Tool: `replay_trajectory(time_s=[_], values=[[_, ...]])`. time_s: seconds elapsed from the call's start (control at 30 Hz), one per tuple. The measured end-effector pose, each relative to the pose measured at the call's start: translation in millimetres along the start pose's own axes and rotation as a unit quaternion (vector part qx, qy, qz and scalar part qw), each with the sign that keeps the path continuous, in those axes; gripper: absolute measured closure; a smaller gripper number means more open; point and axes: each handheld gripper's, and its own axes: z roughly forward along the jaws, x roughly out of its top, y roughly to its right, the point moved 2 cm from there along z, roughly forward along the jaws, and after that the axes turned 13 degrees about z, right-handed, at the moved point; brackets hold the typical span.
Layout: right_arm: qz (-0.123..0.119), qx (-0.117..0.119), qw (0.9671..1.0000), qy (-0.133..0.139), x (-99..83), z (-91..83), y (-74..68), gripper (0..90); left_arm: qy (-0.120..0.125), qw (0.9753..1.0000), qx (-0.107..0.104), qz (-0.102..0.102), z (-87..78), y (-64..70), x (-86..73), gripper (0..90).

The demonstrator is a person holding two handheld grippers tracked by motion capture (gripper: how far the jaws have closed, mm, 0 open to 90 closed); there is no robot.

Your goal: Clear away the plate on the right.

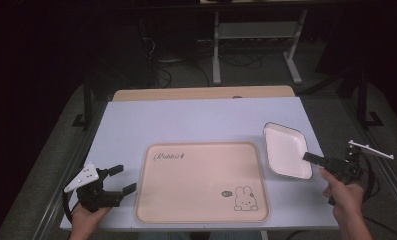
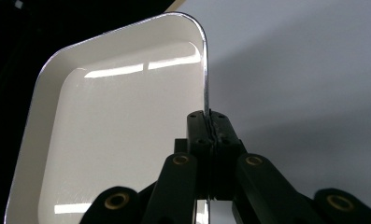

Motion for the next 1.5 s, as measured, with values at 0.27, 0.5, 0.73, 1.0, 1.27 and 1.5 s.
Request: replay_trajectory(time_s=[0.27, 0.5, 0.73, 1.0, 1.27, 1.5], values=[[-0.019, 0.010, 0.9998, -0.004, -16.4, -7.9, -27.5, 88.4, 0.001, 1.0000, 0.000, -0.001, 0.5, 0.1, 0.3, 14.5], [-0.045, 0.036, 0.9983, -0.003, -24.8, -19.6, -59.5, 88.3, -0.003, 1.0000, -0.001, 0.000, 1.9, 0.1, -0.5, 14.5], [-0.061, 0.061, 0.9962, -0.013, -35.4, -11.8, -91.2, 88.4, -0.002, 1.0000, -0.003, 0.002, 2.8, 1.1, 0.6, 14.5], [-0.079, 0.082, 0.9932, -0.028, -51.1, 10.1, -117.7, 88.4, 0.000, 1.0000, 0.000, 0.002, 1.6, -0.4, 0.1, 14.5], [-0.079, 0.087, 0.9920, -0.046, -68.3, 39.0, -125.0, 88.3, 0.003, 1.0000, 0.001, 0.000, 0.8, -0.1, 0.2, 14.5], [-0.074, 0.088, 0.9921, -0.050, -77.1, 55.5, -124.5, 88.3, 0.001, 1.0000, 0.001, 0.001, 0.8, -0.2, -0.1, 14.5]])
